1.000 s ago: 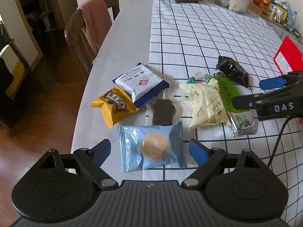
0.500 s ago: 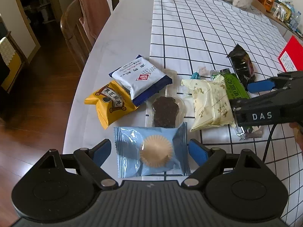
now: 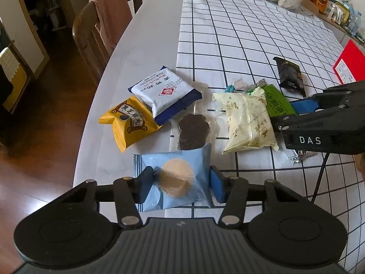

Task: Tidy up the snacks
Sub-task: 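Grasp the blue cupcake packet with the left tool while the right tool grasps the green packet, then carry the blue packet and green packet over the red box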

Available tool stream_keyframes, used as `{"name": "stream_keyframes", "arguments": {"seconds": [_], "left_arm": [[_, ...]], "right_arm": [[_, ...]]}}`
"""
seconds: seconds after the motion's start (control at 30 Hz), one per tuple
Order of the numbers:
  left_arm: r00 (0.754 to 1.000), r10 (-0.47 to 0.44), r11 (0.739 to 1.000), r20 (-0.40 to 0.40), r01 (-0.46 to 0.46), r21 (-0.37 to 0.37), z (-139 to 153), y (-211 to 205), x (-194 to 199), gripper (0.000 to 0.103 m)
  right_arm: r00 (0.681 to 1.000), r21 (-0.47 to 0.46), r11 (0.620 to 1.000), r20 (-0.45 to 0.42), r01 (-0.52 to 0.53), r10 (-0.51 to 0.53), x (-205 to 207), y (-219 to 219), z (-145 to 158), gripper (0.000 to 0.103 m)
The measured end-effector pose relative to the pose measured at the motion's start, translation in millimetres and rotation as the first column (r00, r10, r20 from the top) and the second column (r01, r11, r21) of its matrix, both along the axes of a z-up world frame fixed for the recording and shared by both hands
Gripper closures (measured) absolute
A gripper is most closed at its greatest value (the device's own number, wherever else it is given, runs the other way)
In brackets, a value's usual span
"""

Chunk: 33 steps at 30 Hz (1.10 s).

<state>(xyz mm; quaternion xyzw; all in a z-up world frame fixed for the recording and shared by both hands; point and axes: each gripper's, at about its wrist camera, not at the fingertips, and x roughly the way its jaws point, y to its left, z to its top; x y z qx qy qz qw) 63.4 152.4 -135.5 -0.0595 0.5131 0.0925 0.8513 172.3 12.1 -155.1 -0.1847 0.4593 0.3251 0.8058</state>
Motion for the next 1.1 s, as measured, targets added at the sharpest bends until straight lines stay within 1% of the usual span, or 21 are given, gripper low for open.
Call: {"name": "stream_keyframes", "arguments": {"seconds": [0.07, 0.37, 0.77, 1.0, 1.1], "left_arm": [[1.0, -0.003, 1.0, 0.008, 0.003, 0.006, 1, -1, -1, 0.056], [1.0, 0.018, 1.0, 0.024, -0.018, -0.003, 4, 0, -6, 0.059], [0.998, 0.056, 0.998, 0.031, -0.055, -0.039, 10, 0, -18, 0.059], [0.998, 0.063, 0.997, 0.018, -0.062, -0.043, 22, -17, -21, 0.059], [0.998, 0.056, 0.998, 0.025, -0.054, -0.044, 31, -30, -21, 0.059]], "right_arm": [[1.0, 0.004, 1.0, 0.0, 0.001, -0.001, -1, -2, 1, 0.061], [1.0, 0.051, 0.998, -0.017, 0.021, -0.021, -10, -21, 13, 0.061], [0.998, 0.125, 0.991, -0.048, 0.039, -0.033, -33, -63, 40, 0.061], [0.997, 0.166, 0.984, -0.06, 0.061, -0.052, -41, -92, 56, 0.061], [0.997, 0.181, 0.981, -0.056, 0.066, -0.057, -43, -107, 64, 0.061]]}}
